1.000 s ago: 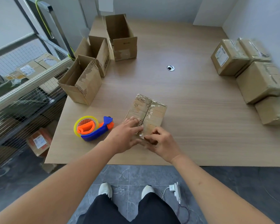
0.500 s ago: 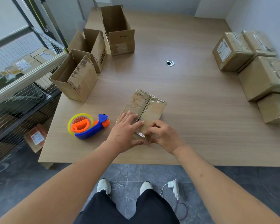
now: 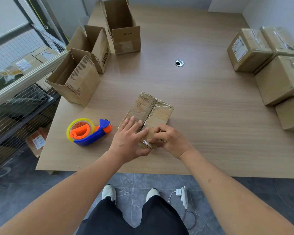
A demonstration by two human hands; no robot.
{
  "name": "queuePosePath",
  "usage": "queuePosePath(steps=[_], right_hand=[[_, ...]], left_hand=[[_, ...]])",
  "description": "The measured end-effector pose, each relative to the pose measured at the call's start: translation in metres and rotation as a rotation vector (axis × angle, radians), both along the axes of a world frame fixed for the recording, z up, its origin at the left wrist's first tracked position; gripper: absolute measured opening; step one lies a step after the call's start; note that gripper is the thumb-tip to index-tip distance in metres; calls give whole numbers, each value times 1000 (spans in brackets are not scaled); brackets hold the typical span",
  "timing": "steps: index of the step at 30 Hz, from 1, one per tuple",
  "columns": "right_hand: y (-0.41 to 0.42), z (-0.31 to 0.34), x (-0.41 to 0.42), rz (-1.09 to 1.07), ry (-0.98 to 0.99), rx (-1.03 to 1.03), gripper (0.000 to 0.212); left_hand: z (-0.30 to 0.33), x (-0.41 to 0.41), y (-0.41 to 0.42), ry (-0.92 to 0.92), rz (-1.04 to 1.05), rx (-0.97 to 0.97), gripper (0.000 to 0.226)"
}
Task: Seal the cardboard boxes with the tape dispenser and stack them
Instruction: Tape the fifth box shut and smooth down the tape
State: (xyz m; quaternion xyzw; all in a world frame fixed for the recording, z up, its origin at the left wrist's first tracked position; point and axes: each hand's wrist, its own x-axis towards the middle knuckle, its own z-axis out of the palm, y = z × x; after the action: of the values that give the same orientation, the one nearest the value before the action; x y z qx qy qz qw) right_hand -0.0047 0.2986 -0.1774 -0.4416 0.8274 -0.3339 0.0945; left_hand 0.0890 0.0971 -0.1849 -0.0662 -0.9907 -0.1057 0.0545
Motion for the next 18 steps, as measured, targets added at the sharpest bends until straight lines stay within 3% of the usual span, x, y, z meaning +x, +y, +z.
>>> queuePosePath(steps=[4, 8, 13, 18], right_hand=[[2, 2, -2, 49, -38, 15, 19], [0, 6, -4, 72, -71, 76, 39], [0, 0, 1, 41, -12, 4, 32], [4, 5, 7, 46, 27, 111, 36]], left_hand=[[1, 2, 1, -10, 4, 7, 79], [3, 0, -4, -47, 3, -28, 80], [1, -3, -6, -74, -12, -81, 80], [15, -6, -23, -88, -87, -7, 73]])
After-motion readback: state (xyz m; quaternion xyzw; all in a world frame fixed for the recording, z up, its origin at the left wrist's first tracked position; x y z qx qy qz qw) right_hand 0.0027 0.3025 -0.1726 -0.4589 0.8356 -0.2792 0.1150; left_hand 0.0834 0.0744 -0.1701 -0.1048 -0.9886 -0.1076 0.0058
